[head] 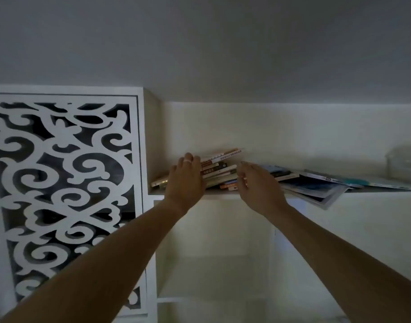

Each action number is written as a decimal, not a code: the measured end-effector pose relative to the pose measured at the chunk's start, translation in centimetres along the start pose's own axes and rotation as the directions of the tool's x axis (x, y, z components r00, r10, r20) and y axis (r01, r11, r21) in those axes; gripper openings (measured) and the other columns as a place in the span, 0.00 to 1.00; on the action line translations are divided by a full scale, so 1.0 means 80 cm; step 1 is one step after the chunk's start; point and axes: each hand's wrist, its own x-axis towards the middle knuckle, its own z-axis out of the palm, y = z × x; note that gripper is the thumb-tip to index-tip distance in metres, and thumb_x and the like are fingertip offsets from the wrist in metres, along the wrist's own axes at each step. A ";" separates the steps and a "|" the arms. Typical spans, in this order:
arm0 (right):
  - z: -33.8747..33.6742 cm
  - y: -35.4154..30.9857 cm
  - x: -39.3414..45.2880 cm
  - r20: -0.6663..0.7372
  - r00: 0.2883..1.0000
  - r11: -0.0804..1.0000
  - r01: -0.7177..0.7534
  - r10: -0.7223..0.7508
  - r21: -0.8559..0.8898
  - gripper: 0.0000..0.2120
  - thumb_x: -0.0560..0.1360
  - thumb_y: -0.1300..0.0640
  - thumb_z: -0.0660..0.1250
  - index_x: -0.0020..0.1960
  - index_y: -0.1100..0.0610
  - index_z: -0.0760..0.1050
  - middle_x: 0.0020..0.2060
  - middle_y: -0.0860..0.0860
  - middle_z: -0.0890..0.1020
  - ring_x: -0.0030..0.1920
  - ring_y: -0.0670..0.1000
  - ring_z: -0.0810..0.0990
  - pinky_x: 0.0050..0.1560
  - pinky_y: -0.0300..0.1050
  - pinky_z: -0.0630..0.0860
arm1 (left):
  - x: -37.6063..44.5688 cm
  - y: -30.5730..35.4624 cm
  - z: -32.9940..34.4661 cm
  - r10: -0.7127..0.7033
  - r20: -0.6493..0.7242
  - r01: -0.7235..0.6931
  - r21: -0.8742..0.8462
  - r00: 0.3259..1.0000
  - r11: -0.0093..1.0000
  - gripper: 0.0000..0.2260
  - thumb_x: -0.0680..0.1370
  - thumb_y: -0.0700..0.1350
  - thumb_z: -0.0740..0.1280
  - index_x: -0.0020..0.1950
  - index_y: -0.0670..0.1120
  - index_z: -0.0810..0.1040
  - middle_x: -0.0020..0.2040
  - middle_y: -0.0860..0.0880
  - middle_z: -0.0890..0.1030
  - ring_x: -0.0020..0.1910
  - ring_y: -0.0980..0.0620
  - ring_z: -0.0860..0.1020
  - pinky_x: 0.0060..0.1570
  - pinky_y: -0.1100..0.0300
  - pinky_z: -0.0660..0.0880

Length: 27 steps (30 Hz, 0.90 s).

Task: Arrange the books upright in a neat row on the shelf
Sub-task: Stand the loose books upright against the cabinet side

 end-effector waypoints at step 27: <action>0.124 0.008 0.138 -0.060 0.987 0.989 0.146 -0.147 -0.035 0.08 0.80 0.51 0.58 0.51 0.54 0.72 0.46 0.52 0.81 0.46 0.56 0.77 0.46 0.51 0.70 | 0.082 -0.092 0.095 -0.121 -0.022 0.118 -0.099 0.992 0.988 0.20 0.85 0.62 0.53 0.64 0.50 0.75 0.49 0.47 0.84 0.43 0.47 0.81 0.44 0.48 0.81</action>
